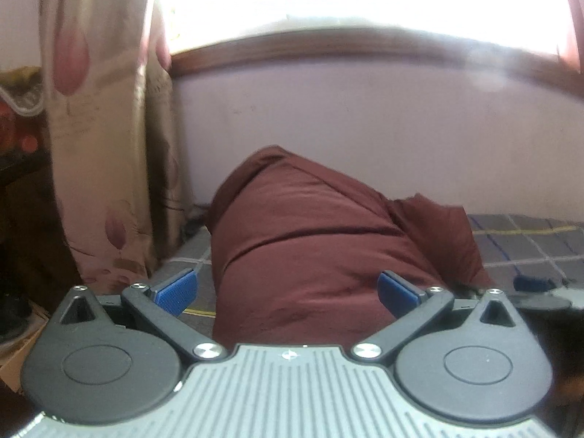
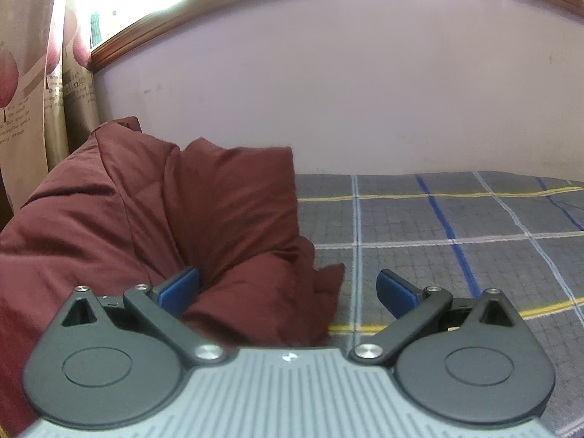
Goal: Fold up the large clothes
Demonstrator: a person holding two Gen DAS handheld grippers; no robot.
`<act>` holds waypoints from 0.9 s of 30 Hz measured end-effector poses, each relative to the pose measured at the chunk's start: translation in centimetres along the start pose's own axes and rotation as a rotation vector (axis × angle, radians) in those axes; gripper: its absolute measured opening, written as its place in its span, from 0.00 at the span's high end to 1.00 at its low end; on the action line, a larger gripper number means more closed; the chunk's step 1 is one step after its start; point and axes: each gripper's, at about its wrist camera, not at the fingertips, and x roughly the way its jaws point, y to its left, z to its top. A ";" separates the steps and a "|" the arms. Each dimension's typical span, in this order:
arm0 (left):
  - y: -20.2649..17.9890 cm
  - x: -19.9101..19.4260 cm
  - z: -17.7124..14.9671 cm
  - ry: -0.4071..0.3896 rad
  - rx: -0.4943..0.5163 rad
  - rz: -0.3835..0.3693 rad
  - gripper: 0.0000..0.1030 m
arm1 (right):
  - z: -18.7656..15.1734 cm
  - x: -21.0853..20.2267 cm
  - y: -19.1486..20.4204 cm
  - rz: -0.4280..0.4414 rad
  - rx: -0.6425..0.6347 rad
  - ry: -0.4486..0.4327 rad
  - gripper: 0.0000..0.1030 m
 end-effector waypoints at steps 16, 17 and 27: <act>-2.5 -5.4 0.5 -0.003 0.093 0.047 0.00 | 0.9 -4.8 -0.5 -0.032 -0.075 -0.023 0.00; -2.6 -5.5 0.5 0.012 0.100 0.040 0.00 | 0.9 -5.5 -0.5 -0.030 -0.074 -0.032 0.00; -2.7 -7.8 -0.1 0.028 0.073 0.010 0.00 | -0.2 -12.5 1.7 -0.056 -0.174 -0.051 0.00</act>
